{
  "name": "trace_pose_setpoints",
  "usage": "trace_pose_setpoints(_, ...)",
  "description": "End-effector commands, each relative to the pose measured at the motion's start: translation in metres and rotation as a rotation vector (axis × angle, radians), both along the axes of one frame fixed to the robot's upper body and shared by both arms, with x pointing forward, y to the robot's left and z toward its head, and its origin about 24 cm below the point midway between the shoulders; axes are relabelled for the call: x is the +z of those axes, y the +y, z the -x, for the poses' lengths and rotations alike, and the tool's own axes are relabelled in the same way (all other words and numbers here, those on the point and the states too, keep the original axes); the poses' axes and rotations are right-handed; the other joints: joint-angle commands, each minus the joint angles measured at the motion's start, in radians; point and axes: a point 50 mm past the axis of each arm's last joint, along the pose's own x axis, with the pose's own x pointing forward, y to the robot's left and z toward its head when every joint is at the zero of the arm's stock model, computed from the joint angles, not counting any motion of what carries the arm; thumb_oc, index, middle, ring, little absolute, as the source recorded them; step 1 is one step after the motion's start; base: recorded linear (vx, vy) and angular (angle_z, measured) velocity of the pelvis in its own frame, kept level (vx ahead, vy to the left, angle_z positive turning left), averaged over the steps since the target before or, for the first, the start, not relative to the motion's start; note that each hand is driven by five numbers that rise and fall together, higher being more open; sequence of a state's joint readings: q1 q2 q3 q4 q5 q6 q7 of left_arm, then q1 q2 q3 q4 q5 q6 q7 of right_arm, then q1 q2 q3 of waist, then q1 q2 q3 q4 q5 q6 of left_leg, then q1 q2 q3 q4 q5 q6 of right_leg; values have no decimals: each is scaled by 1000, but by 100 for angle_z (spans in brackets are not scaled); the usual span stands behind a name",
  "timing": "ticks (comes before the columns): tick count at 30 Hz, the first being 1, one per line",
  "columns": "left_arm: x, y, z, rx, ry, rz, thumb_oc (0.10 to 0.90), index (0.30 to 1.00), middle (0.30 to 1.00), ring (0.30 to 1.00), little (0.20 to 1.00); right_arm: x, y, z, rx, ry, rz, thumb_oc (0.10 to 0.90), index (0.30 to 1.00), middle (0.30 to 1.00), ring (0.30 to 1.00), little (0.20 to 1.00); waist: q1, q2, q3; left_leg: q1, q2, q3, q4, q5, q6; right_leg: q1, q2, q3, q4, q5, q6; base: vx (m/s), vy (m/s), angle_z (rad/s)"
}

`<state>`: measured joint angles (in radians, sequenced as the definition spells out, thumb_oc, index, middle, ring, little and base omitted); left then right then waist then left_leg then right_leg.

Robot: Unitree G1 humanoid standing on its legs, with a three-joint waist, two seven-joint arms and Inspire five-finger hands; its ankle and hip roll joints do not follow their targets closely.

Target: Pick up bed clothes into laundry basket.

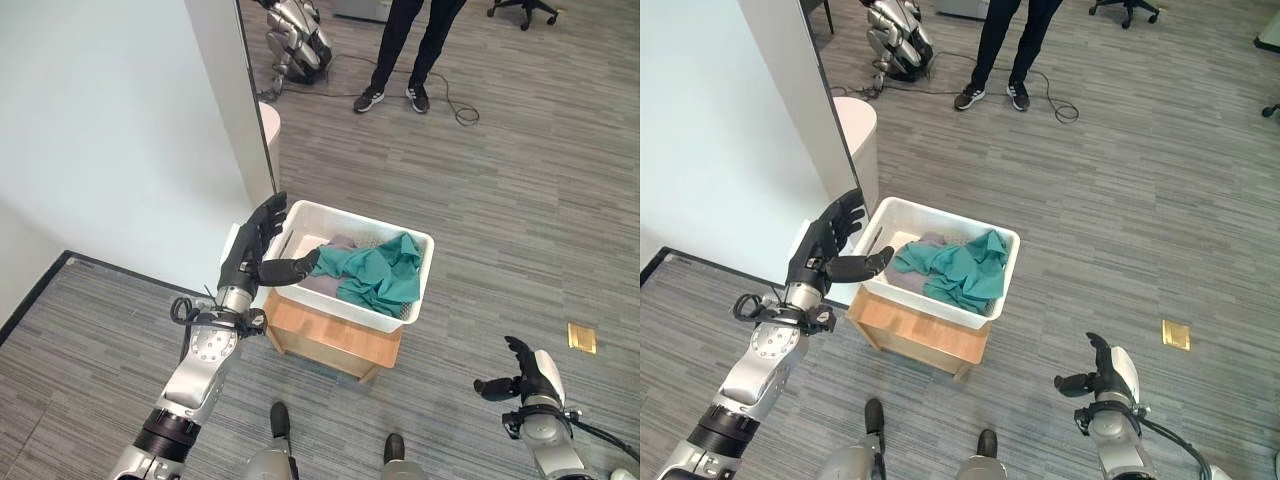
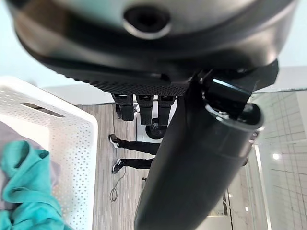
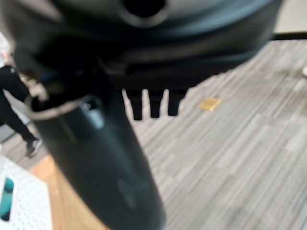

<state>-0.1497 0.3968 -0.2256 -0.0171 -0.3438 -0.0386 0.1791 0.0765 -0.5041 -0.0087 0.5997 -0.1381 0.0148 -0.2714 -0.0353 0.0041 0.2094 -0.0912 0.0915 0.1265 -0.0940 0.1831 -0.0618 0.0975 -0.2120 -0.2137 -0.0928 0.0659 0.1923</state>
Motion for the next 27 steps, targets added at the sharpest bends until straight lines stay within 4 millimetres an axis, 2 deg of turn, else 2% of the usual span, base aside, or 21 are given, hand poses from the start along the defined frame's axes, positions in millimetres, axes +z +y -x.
trace_pose_setpoints(1,64,-1,-6,-23,-330,50,800,900,900,900,900,42,-23,-22,-56,-201,113,800,900,900,900,900,32,-9,-48,112,31,0,7,-165,-18,-8,14,-23,6,-81,-8,0,0,0)
trace_pose_setpoints(7,55,7,2,2,-303,33,800,900,900,900,900,64,-34,-21,-92,-285,179,800,900,900,900,900,59,-10,-62,113,29,-17,7,-168,-18,3,19,-38,6,-85,-8,1,-1,1)
trace_pose_setpoints(8,53,6,3,-2,-297,15,800,900,900,900,900,75,-39,-22,-101,-322,215,800,900,900,900,900,76,-12,-68,115,28,-29,7,-170,-19,12,21,-46,6,-87,-9,3,-12,9)
trace_pose_setpoints(10,51,3,3,-10,-292,-1,800,900,900,900,900,78,-41,-23,-102,-330,229,800,900,900,900,900,83,-13,-70,115,27,-35,7,-171,-19,17,22,-51,6,-90,-8,7,-12,20)
trace_pose_setpoints(12,48,-4,0,-25,-284,-37,800,900,900,900,900,87,-40,-30,-92,-366,260,800,900,900,900,900,107,-15,-75,116,26,-52,7,-171,-22,28,26,-68,6,-95,-10,1,-13,16)
trace_pose_setpoints(15,47,-6,0,-29,-278,-40,800,900,900,900,900,87,-38,-31,-87,-366,268,800,900,900,900,900,115,-15,-75,116,25,-60,7,-170,-22,34,28,-77,6,-98,-11,-13,-10,13)
trace_pose_setpoints(19,38,-8,0,-33,-243,-51,800,900,900,900,900,89,-29,-36,-49,-375,301,800,900,900,900,900,154,-15,-81,115,24,-86,7,-160,-25,54,35,-105,6,-105,-19,-14,-20,29)
trace_pose_setpoints(22,35,-9,1,-31,-230,-42,800,900,900,900,900,86,-26,-36,-41,-377,289,800,900,900,900,900,163,-14,-83,114,24,-96,7,-155,-26,62,38,-114,6,-109,-21,-13,-15,10)
trace_pose_setpoints(24,32,-8,1,-26,-218,-37,800,900,900,900,900,80,-19,-36,-31,-371,262,800,900,900,900,900,171,-11,-84,114,24,-101,7,-153,-26,67,41,-120,6,-111,-23,-15,-12,13)
trace_pose_setpoints(27,19,-6,5,-18,-162,-19,800,900,900,900,900,66,5,-36,24,-360,195,800,900,900,900,900,188,-8,-85,119,26,-116,7,-145,-26,79,47,-131,6,-117,-30,-33,-17,17)
